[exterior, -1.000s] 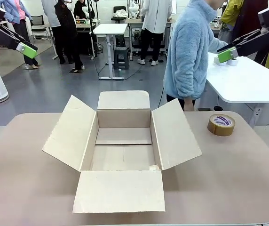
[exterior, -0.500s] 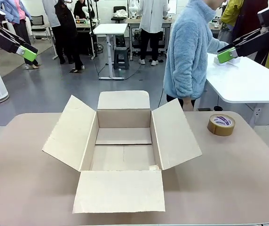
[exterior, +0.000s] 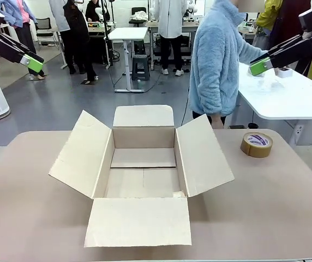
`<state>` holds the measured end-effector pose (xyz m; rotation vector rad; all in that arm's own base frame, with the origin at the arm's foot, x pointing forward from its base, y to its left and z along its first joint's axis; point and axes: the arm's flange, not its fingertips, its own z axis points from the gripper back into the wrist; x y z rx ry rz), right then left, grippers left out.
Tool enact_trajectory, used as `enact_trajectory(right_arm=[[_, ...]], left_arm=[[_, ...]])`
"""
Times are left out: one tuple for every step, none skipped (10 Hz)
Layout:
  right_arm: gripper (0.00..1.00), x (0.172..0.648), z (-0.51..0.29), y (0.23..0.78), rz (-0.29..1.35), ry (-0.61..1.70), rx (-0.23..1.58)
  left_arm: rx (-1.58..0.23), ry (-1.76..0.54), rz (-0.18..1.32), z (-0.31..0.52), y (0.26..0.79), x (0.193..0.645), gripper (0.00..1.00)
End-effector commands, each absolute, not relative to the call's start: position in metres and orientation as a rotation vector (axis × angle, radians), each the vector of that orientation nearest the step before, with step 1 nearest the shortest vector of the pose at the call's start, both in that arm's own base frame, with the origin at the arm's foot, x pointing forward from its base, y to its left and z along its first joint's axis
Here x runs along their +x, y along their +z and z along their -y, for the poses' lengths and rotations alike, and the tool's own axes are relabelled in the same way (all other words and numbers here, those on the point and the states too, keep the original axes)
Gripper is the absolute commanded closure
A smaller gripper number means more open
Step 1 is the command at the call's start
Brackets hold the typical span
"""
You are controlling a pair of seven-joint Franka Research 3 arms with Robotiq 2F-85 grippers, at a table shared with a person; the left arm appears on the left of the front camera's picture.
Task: Wrap the clocks to prevent damage.
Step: Open the side flaps of the Package Box.
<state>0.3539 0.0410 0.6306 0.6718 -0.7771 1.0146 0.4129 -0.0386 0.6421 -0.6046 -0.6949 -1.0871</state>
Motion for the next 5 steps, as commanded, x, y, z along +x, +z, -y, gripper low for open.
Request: enact_trajectory(right_arm=[[0.65,0.3546,-0.0420,0.6264,0.779,1.033,0.681],[0.76,0.3555,-0.0436,0.6254,0.771,1.040,0.684],[1.00,0.3565,-0.0445,0.6242,0.763,1.044,0.688],[1.00,0.3575,-0.0451,0.6234,0.762,1.046,0.697],[1.00,0.3580,-0.0448,0.6222,0.763,1.060,0.728]], left_arm=[[-0.614,-1.111,0.700,0.0317,0.6458,0.4136,0.65],[-0.621,-1.107,0.700,0.0294,0.6451,0.4136,1.00],[-0.627,-1.110,0.700,0.0262,0.6448,0.4136,1.00],[-0.629,-1.114,0.694,0.0239,0.6450,0.4155,1.00],[-0.639,-1.122,0.698,0.0266,0.6429,0.4138,1.00]])
